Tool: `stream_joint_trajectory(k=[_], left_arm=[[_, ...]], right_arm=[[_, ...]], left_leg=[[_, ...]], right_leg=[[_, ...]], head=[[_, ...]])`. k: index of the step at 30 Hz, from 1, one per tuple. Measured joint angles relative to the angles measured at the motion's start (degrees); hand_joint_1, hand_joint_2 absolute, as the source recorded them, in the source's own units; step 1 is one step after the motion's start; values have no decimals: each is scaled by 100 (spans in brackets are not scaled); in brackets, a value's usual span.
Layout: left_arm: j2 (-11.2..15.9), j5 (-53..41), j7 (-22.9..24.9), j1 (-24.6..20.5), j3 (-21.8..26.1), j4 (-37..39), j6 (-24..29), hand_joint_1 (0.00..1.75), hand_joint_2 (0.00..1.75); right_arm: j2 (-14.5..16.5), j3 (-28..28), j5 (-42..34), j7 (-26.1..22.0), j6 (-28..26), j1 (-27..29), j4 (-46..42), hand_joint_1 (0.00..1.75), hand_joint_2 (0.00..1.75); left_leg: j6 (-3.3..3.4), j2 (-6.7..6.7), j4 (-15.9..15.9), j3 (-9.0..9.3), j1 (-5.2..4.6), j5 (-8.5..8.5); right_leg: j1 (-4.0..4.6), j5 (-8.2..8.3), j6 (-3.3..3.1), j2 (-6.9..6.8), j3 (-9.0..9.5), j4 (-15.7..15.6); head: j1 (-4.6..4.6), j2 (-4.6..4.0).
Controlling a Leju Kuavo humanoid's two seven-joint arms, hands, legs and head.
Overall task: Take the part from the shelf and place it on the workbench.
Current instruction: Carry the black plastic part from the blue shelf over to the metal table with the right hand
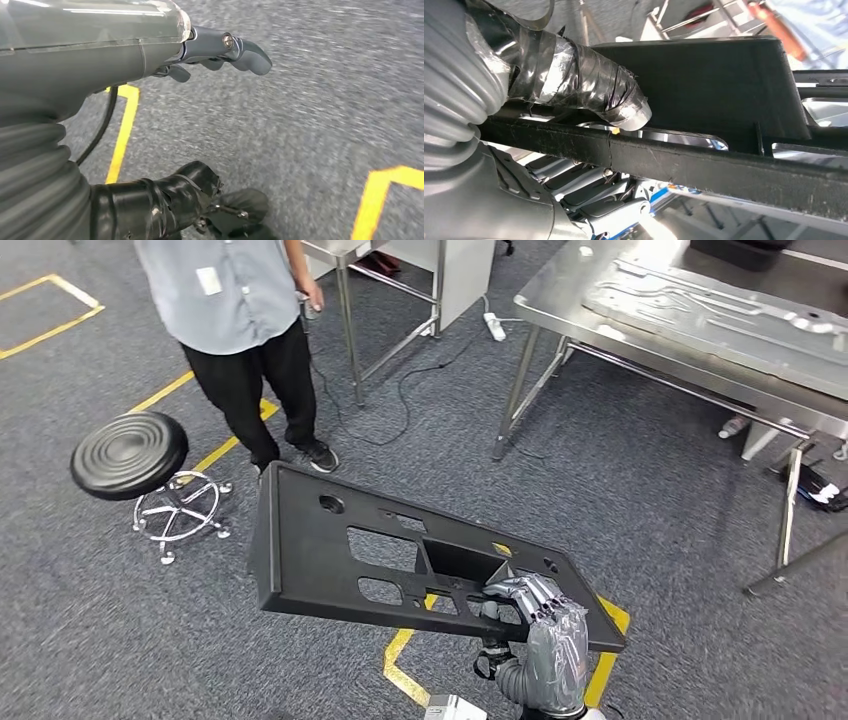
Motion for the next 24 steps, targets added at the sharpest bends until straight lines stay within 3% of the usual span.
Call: stream_joint_trajectory(k=[2,3,4,6,7,9,10,12,13,14,15,17,19,21,23,24], left_arm=[[-1,3,-51,-5,0,0,-8,0,175],[-1,3,-64,-7,0,0,-10,0,175],[-1,4,-72,-11,0,0,-10,0,175],[-1,4,-79,-22,0,0,-12,0,175],[-2,5,-81,-27,0,0,-12,0,175],[-2,5,-85,-28,0,0,-12,0,175],[-2,5,-86,-21,0,0,-12,0,175],[-2,5,-87,4,1,0,-12,0,175],[-2,5,-87,18,1,0,-12,0,175],[-2,5,-87,25,1,0,-12,0,175],[-2,5,-87,26,1,0,-14,0,175],[1,5,-87,19,1,0,-24,0,175],[4,3,-91,-1,1,0,-59,0,175],[5,3,-100,-31,1,0,-113,0,175],[4,2,-106,-37,2,0,-159,0,175],[3,1,-109,-32,2,0,-177,0,175]], right_arm=[[-2,2,0,8,0,-4,8,175,175],[-3,3,1,12,0,-5,9,175,175],[-5,4,1,15,0,-5,11,175,175],[-7,5,2,17,0,1,13,175,175],[-8,7,1,19,0,3,14,175,175],[-9,14,1,20,0,-3,14,175,175],[-9,21,1,21,0,-7,14,175,175],[-9,38,2,21,1,-8,18,175,175],[-10,44,2,22,1,-7,24,175,175],[-10,47,2,22,1,-6,32,175,175],[-10,50,2,22,1,-6,41,175,175],[-10,54,2,23,1,-8,51,175,175],[-10,61,2,25,1,-10,55,175,175],[-14,72,2,26,1,-9,58,175,175],[-24,81,0,28,0,-10,61,175,175],[-30,85,0,28,0,-17,61,175,175]], left_leg=[[-57,106,27,42,-19,-53],[-90,153,36,64,-32,-76],[-123,198,38,83,-46,-92],[-184,271,35,112,-44,-121],[-214,208,76,108,-33,-168],[-258,-69,460,-49,-9,-424],[-264,-212,811,-207,-5,-607],[-268,-312,1528,-574,-5,-868],[-263,-321,1682,-676,-5,-851],[-251,-327,1619,-680,-5,-715],[-230,-354,1343,-586,-5,-494],[-166,-542,587,-303,-4,-106],[-120,-715,198,-158,-14,-3],[-81,-712,142,-135,-20,0],[-15,-649,75,-104,0,46],[18,-609,46,-92,13,66]], right_leg=[[27,245,-37,-250,420,-756],[47,281,-63,-324,530,-959],[70,268,-87,-348,561,-1028],[71,287,-140,-215,554,-1034],[56,298,-168,-153,561,-1049],[20,322,-234,-31,579,-1076],[21,324,-253,29,578,-1075],[35,320,-276,175,574,-1062],[42,317,-281,258,575,-1054],[49,313,-283,345,579,-1044],[53,309,-282,427,586,-1036],[61,299,-264,553,585,-1013],[53,301,-210,635,548,-999],[38,316,-132,689,518,-1009],[45,240,-72,515,482,-919],[53,109,-50,376,396,-725]], head=[[-2,0],[-4,0],[-6,0],[-8,0],[-7,0],[-10,0],[-10,0],[-11,0],[-11,0],[-11,0],[-11,0],[-9,0],[-8,0],[-8,0],[-2,0],[4,0]])
